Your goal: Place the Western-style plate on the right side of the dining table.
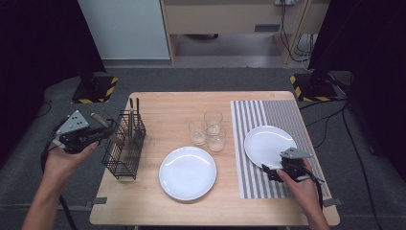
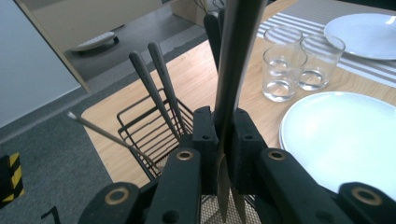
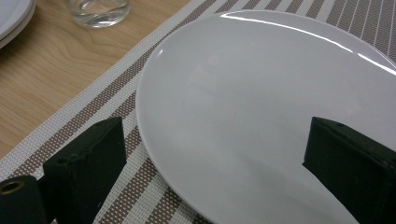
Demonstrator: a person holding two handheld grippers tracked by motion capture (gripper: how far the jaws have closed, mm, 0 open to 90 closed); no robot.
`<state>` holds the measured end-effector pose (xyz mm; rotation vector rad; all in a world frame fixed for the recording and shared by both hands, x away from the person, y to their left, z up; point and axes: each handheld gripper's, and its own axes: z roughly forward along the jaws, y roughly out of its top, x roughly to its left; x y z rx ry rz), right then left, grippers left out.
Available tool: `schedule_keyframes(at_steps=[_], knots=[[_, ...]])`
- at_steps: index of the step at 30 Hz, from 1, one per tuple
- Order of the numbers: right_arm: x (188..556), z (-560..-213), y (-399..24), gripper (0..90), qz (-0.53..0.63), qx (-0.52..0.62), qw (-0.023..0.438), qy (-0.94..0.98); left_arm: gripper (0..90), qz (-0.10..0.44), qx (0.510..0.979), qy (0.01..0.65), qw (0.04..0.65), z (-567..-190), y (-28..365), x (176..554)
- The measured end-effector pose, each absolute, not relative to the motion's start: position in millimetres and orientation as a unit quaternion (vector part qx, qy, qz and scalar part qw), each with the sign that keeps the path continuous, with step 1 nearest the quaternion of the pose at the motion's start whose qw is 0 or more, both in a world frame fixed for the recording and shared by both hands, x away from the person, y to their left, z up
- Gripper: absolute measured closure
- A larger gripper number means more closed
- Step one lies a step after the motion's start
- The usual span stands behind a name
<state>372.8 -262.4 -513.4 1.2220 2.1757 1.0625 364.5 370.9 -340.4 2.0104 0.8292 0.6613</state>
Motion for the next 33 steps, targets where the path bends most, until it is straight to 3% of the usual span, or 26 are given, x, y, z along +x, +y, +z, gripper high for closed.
schedule_keyframes(at_steps=[20, 33], knots=[[373.1, -513.6, -261.1, 6.4, 0.385, 0.439, 0.213, 0.784, 82.6, 0.274, 0.804, 0.291, 0.441, -300.4, 350.7, 341.1], [373.0, -511.8, -262.5, 6.5, 0.387, 0.440, 0.214, 0.782, 82.5, 0.248, 0.839, 0.247, 0.416, -299.6, 294.0, 357.4]])
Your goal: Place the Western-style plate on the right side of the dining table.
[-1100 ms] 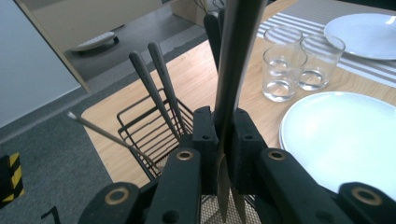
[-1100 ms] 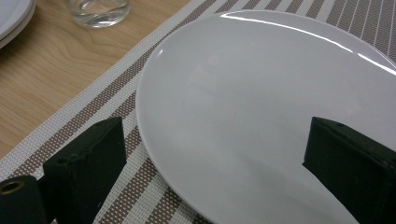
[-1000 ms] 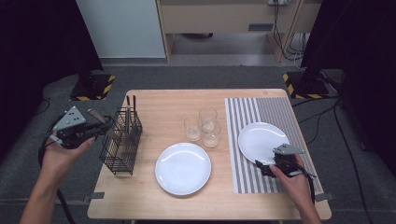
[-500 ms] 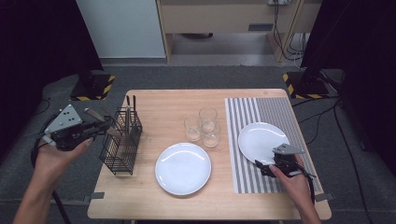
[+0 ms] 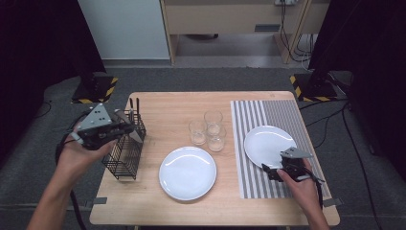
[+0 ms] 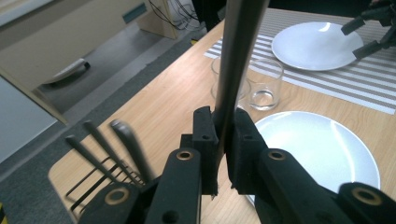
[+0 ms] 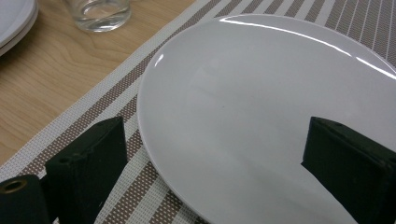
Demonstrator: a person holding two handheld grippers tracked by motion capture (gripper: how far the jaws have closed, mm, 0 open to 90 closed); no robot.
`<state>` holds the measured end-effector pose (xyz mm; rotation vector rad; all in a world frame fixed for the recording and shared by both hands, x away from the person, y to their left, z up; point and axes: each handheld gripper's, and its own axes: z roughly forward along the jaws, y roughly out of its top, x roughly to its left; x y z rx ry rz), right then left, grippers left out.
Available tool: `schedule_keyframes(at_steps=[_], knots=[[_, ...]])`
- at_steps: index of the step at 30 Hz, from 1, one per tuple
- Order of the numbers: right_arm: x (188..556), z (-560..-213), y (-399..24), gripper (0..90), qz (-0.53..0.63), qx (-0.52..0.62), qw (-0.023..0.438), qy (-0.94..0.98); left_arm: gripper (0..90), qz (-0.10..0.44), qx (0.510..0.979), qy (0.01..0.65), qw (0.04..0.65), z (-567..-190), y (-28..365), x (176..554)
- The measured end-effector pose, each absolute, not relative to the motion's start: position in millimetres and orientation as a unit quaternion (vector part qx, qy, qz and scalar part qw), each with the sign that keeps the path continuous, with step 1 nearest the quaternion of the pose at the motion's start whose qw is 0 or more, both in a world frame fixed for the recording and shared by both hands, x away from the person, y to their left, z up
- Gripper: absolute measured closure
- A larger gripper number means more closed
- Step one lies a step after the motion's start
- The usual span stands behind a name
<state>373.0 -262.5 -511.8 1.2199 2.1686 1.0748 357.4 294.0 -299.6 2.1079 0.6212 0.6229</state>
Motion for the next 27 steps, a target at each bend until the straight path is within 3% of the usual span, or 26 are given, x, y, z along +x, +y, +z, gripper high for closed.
schedule_keyframes(at_steps=[11, 27], knots=[[371.7, -511.4, -266.9, 15.8, 0.390, 0.427, 0.222, 0.785, 82.5, 0.222, 0.862, 0.218, 0.401, -322.2, 251.0, 376.7], [372.0, -512.6, -270.4, 16.7, 0.387, 0.420, 0.245, 0.783, 82.5, 0.200, 0.873, 0.208, 0.393, -347.7, 224.1, 399.8]])
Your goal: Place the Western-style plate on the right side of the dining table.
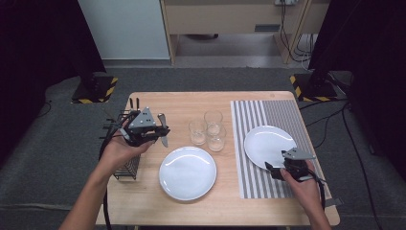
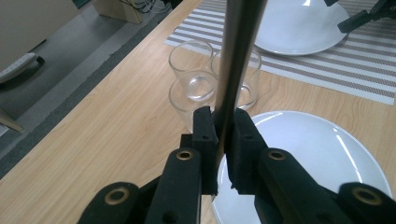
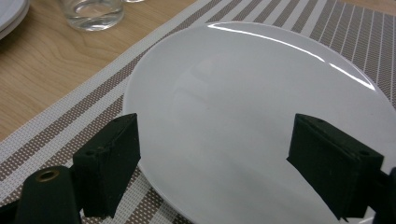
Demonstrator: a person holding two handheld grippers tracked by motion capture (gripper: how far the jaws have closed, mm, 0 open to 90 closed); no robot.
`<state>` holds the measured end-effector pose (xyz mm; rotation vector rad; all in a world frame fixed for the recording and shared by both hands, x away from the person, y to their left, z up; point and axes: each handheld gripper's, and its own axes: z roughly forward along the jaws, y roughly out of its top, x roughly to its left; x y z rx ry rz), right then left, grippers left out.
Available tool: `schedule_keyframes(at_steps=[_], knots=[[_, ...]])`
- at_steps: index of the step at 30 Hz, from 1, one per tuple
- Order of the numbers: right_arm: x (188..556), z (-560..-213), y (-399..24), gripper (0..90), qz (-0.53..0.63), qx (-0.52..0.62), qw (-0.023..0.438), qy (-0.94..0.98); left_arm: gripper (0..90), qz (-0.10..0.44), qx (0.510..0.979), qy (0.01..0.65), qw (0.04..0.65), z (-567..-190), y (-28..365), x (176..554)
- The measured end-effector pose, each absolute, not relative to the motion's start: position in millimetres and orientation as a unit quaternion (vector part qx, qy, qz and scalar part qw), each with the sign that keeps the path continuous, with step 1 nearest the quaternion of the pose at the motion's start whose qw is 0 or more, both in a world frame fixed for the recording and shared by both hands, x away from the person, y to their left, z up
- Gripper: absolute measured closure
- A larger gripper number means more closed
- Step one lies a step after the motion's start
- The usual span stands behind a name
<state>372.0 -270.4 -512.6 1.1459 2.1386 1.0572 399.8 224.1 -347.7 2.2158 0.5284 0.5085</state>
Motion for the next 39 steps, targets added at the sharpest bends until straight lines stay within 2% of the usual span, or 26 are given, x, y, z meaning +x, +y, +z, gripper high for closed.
schedule_keyframes(at_steps=[9, 13, 39], knots=[[371.5, -512.5, -270.7, 16.4, 0.391, 0.415, 0.246, 0.784, 82.5, 0.190, 0.873, 0.203, 0.401, -350.1, 218.8, 400.5], [372.9, -513.1, -271.7, 13.3, 0.391, 0.419, 0.243, 0.783, 82.4, 0.185, 0.872, 0.198, 0.407, -353.4, 215.1, 400.8], [372.6, -512.0, -266.7, 13.2, 0.379, 0.418, 0.240, 0.790, 82.4, 0.162, 0.879, 0.182, 0.410, -369.2, 199.6, 399.2]])
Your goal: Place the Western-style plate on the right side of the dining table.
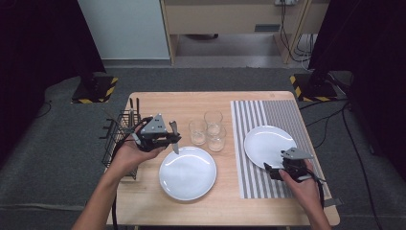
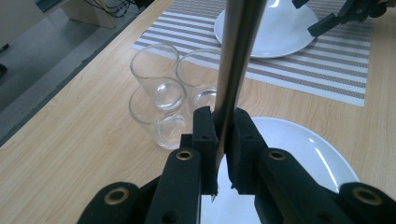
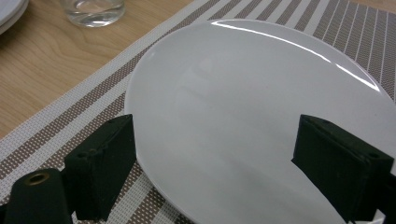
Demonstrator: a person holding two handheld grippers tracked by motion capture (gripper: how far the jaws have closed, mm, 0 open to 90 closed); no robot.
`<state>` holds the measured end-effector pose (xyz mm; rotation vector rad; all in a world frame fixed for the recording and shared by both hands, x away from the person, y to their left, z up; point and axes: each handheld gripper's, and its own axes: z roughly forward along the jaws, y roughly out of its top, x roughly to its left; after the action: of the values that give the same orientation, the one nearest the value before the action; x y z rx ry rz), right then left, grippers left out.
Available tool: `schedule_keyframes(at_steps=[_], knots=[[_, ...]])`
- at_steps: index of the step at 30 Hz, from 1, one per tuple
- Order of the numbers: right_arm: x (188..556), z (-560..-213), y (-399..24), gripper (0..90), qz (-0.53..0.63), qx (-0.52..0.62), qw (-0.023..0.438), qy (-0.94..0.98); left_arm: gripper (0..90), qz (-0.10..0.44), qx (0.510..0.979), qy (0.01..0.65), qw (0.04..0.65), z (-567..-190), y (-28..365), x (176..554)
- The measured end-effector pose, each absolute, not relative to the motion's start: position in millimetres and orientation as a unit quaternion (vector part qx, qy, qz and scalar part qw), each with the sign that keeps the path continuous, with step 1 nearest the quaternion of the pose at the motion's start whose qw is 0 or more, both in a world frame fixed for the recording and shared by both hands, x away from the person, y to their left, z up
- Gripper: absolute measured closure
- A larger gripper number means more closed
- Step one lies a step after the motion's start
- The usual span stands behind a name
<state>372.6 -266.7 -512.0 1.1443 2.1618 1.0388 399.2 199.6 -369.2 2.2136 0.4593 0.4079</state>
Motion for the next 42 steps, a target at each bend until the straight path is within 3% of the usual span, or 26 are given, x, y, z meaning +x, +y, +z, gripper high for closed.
schedule_keyframes(at_steps=[8, 10, 16, 26, 32, 39, 42], knots=[[372.2, -508.7, -263.4, 13.8, 0.390, 0.418, 0.225, 0.789, 82.4, 0.159, 0.885, 0.172, 0.403, -369.3, 192.0, 398.7], [371.6, -507.4, -259.9, 13.6, 0.370, 0.401, 0.241, 0.802, 82.4, 0.158, 0.885, 0.171, 0.403, -369.4, 190.3, 399.1], [373.0, -500.1, -240.9, 15.9, 0.375, 0.380, 0.219, 0.817, 82.3, 0.154, 0.889, 0.162, 0.400, -370.4, 179.9, 401.7], [386.7, -460.9, -207.6, 13.6, 0.387, 0.355, 0.234, 0.818, 82.3, 0.148, 0.893, 0.149, 0.398, -372.4, 165.5, 405.4], [388.0, -435.9, -183.8, 18.8, 0.383, 0.298, 0.245, 0.839, 82.4, 0.147, 0.895, 0.143, 0.397, -372.6, 158.7, 404.8], [392.2, -420.2, -162.3, 19.7, 0.403, 0.280, 0.213, 0.845, 82.4, 0.141, 0.899, 0.136, 0.392, -372.8, 155.7, 403.3], [394.5, -417.3, -154.5, 27.0, 0.397, 0.271, 0.197, 0.854, 82.4, 0.140, 0.899, 0.136, 0.392, -371.8, 155.7, 403.8]])
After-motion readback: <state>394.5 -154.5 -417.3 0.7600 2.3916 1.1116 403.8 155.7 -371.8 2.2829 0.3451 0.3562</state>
